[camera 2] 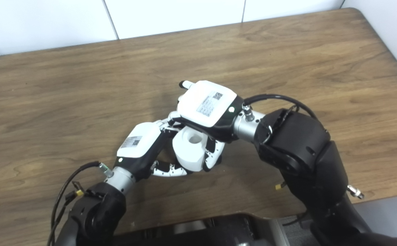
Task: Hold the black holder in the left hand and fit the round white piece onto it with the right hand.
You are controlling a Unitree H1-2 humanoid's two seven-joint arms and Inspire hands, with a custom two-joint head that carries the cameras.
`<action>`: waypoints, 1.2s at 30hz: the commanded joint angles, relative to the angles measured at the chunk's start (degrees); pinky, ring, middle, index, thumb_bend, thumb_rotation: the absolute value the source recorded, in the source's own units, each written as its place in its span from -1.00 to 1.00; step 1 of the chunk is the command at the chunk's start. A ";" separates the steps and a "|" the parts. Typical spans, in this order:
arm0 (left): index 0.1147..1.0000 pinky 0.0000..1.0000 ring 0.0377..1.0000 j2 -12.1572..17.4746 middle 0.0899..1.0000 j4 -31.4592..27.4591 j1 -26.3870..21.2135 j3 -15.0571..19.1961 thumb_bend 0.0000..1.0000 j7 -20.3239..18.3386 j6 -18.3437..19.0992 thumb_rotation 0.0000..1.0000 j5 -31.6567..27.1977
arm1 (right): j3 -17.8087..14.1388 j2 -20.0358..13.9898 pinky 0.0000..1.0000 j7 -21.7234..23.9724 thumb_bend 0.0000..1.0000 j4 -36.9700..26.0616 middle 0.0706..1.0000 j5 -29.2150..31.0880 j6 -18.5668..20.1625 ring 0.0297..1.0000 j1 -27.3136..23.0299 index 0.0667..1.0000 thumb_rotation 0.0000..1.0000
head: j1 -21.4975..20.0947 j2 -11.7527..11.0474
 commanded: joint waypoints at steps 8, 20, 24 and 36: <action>-0.15 0.87 0.83 0.06 0.64 1.21 -0.70 0.04 0.01 -0.75 0.18 -0.89 0.09 | 0.84 -2.12 1.00 5.73 1.00 -3.08 0.62 0.29 5.04 0.79 -4.59 0.58 -0.12 | -0.09 -0.38; -0.14 0.82 0.82 0.76 0.63 1.23 -1.28 0.09 0.02 -2.66 1.28 -0.87 0.84 | 3.73 -6.97 1.00 5.81 1.00 -3.14 0.63 2.88 10.32 0.81 -8.78 0.62 -0.11 | -0.31 -0.22; -0.14 0.82 0.82 0.76 0.64 1.15 -1.25 0.11 0.02 -2.77 1.36 -0.87 0.86 | 5.21 -8.97 1.00 5.82 1.00 -3.29 0.64 4.00 12.40 0.82 -10.09 0.63 -0.14 | -0.31 -0.22; -0.14 0.81 0.85 0.72 0.67 1.16 -1.57 0.21 0.02 -2.82 1.29 -0.87 0.99 | 9.78 -14.04 1.00 5.80 1.00 -3.62 0.71 7.32 17.98 0.86 -13.00 0.64 -0.24 | -0.76 -0.26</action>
